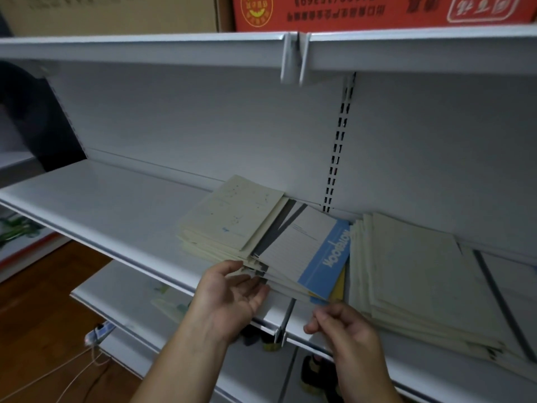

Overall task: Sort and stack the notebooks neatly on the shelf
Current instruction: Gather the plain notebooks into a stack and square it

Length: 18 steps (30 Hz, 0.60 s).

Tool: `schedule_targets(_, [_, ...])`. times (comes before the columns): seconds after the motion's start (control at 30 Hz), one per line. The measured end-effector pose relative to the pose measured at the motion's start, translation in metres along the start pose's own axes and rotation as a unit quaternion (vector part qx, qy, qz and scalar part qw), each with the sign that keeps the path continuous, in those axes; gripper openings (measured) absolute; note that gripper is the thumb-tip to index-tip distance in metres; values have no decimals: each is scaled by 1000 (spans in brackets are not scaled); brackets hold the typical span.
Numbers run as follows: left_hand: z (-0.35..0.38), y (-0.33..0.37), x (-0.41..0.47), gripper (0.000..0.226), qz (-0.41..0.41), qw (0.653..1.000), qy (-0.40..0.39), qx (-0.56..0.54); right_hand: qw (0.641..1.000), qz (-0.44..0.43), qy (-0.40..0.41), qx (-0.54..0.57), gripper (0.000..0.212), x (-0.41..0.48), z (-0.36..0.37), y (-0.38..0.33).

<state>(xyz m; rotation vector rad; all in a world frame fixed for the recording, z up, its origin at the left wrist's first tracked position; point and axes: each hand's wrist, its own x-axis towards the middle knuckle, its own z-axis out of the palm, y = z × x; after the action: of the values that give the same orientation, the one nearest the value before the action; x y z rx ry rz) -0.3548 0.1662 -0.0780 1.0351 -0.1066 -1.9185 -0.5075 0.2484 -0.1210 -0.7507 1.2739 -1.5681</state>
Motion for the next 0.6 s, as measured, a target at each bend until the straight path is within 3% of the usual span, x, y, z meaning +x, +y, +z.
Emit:
schedule_targets(0.17, [0,13,8,59,-46,999,-27,3,1000,7,-20,-18,27,-3,-1,-3])
schedule_targets(0.33, [10,12,18,29,-46,996,-30,72,999,29,-26,-16,9,-6,1,-6])
schedule_targets(0.47, [14,3,26,6,-19,993,-50,106,999,26,-23,-15,11,-7,0,-8])
schedule_targets(0.6, [25,-24,24,14,-26,991,-125,48,1000,21,-9,0,21,-8,-1,-11])
